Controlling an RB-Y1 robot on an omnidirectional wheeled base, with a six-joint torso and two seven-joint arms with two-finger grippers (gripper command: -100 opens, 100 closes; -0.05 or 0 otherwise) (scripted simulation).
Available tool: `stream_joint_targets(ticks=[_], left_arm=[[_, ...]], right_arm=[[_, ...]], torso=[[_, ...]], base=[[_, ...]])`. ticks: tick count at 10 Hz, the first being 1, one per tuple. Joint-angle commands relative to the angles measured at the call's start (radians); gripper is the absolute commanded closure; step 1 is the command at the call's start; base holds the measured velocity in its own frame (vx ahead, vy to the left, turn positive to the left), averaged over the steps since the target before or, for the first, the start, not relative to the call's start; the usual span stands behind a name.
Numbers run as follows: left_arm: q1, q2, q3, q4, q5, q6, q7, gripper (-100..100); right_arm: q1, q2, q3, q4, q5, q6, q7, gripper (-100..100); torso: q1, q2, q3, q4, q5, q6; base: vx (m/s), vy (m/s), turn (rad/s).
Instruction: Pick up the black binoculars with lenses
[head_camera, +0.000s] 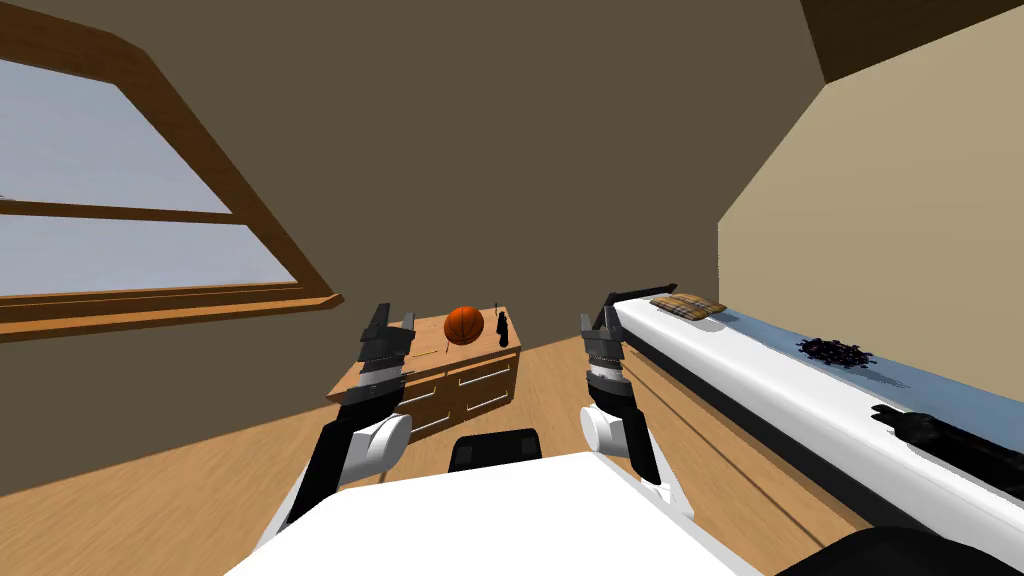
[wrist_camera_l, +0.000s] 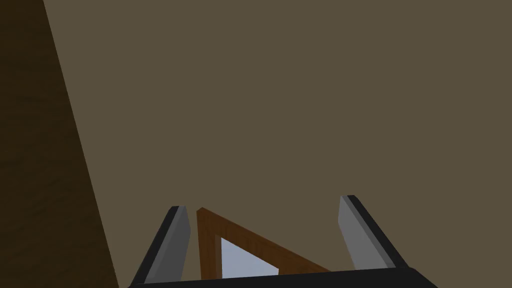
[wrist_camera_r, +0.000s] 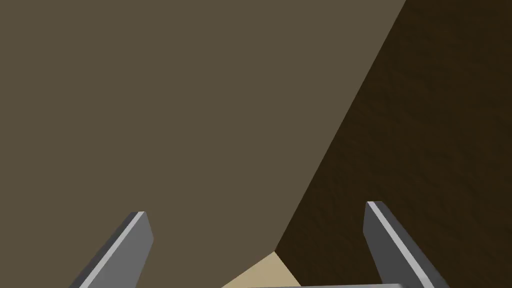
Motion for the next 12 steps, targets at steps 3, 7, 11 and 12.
stream_joint_targets(ticks=[3,7,11,12], left_arm=[[0.008,0.092,0.006,0.036,0.008,0.007,-0.002,-100],[0.019,0.16,0.015,0.102,0.015,0.027,-0.017,-100],[0.027,0.206,0.02,0.21,0.009,0.08,-0.071,-100],[0.027,0.211,0.019,0.233,0.004,0.095,-0.088,-100]], right_arm=[[0.0,0.0,0.0,0.0,0.0,0.0,0.0,0],[0.0,0.0,0.0,0.0,0.0,0.0,0.0,0],[0.0,0.0,0.0,0.0,0.0,0.0,0.0,0],[0.0,0.0,0.0,0.0,0.0,0.0,0.0,0]], torso=[[-0.001,0.003,0.002,0.001,0.0,0.0],[-0.004,0.006,0.004,0.001,-0.001,0.0],[-0.008,0.007,0.004,0.001,-0.002,0.0],[-0.009,0.009,0.005,0.002,-0.002,0.0]], base=[[-0.05,-0.026,0.095],[-0.082,-0.062,0.132],[-0.104,-0.106,0.191],[-0.118,-0.133,0.167]])
